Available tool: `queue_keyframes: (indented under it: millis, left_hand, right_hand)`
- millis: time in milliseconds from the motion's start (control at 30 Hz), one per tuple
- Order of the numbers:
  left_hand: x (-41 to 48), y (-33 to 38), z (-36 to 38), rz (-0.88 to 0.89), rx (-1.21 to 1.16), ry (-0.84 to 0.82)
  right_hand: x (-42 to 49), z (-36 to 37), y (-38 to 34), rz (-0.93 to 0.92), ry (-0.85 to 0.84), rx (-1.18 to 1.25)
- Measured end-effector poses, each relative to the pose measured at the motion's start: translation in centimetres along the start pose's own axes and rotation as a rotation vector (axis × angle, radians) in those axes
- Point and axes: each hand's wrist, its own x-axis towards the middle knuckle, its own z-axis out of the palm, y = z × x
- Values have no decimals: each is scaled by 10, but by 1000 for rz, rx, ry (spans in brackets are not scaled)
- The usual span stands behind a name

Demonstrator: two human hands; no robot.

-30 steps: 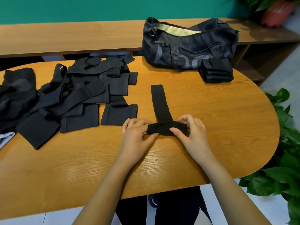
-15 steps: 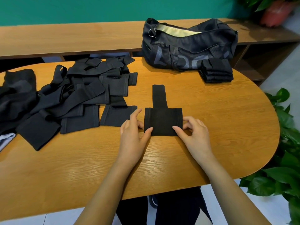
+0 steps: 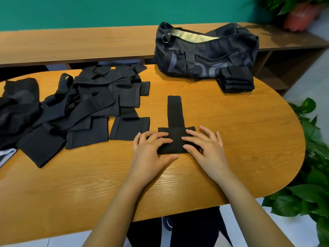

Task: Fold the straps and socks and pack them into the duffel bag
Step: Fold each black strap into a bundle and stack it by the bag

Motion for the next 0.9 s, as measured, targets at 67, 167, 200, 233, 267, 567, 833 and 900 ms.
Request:
queue_keyframes:
  millis: [67,167,200,233,267,567,833,900]
  left_hand:
    - [0,0,0,8,-7,8]
    - [0,-1,0,16,-12,25]
    - [0,0,0,20,-13,27]
    - [0,0,0,23,-18,28]
    - [0,1,0,25,-25,30]
    - [0,0,0,11,-106,83]
    - [0,0,1,16,-84,71]
    - [-1,-1,2,32,-56,55]
  right_hand:
    - [1,0,0,16,-9,3]
    - [1,0,0,21,-16,4]
    - [1,0,0,19,-18,11]
    - [0,-1,0,18,-20,17]
    - [0,-1,0,16,-22,23]
    - [-1,-2,-1,2,-49,53]
    - [0,-1,2,7,-23,85]
    - [1,-1,2,9,-15,113]
